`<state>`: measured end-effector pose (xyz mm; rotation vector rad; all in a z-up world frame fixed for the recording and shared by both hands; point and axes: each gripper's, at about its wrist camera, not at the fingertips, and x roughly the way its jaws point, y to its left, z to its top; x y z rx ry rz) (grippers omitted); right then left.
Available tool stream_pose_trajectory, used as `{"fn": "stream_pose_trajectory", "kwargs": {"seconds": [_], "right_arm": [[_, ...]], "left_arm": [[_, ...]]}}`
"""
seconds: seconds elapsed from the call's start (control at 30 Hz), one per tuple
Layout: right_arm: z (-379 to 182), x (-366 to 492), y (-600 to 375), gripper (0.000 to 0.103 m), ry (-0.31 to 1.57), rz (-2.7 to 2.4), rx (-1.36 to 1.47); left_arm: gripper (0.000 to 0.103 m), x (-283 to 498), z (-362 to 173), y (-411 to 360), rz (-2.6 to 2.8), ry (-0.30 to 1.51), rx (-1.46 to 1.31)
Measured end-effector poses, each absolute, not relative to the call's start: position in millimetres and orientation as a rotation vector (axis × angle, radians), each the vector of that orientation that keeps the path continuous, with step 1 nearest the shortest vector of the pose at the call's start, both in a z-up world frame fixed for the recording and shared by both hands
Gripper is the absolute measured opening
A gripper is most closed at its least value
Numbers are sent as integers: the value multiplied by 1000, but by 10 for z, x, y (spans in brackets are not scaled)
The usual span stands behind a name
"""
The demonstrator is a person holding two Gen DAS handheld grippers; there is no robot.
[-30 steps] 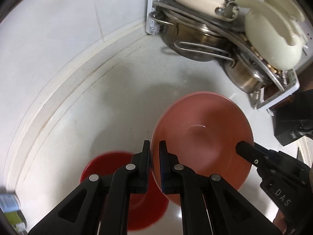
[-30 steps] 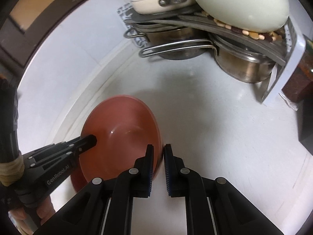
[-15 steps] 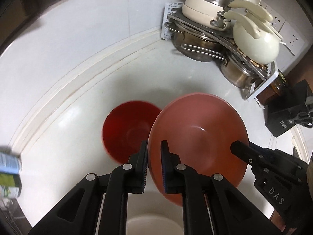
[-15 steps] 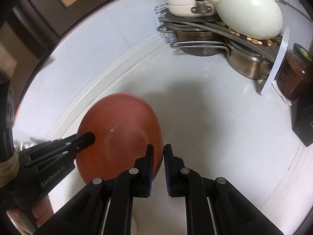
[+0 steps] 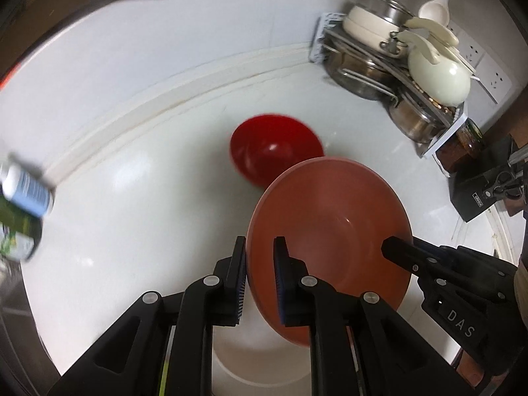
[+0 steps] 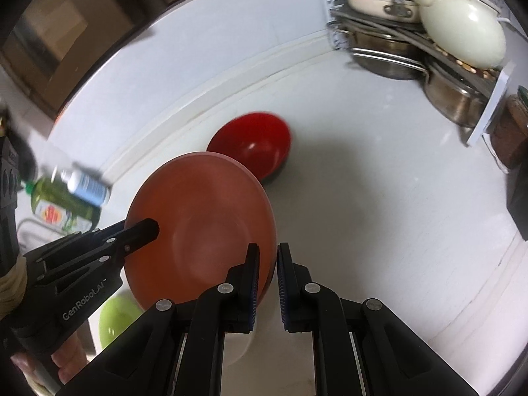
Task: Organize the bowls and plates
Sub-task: 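Lift the pink bowl with both tools and carry it over the white bowl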
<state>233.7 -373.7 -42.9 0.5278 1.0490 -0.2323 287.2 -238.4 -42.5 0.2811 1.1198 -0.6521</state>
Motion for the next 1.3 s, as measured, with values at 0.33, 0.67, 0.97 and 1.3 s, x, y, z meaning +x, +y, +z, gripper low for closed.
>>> {"fn": "stream_pose_trajectory", "kwargs": {"seconds": [0.33, 0.67, 0.97, 1.3], "right_arm": [[-669, 2243, -3359, 12, 1128, -155, 464], [-808, 2252, -3151, 12, 1180, -126, 381], [-936, 2270, -3097, 13, 1226, -113, 352], [-1000, 2288, -3075, 13, 1248, -111, 328]], "left_arm": [[16, 2694, -699, -1902, -588, 1181, 234], [16, 2622, -999, -1680, -548, 1254, 165], [16, 2591, -1131, -1661, -544, 1287, 159], [16, 2592, -1247, -1617, -547, 1327, 136]]}}
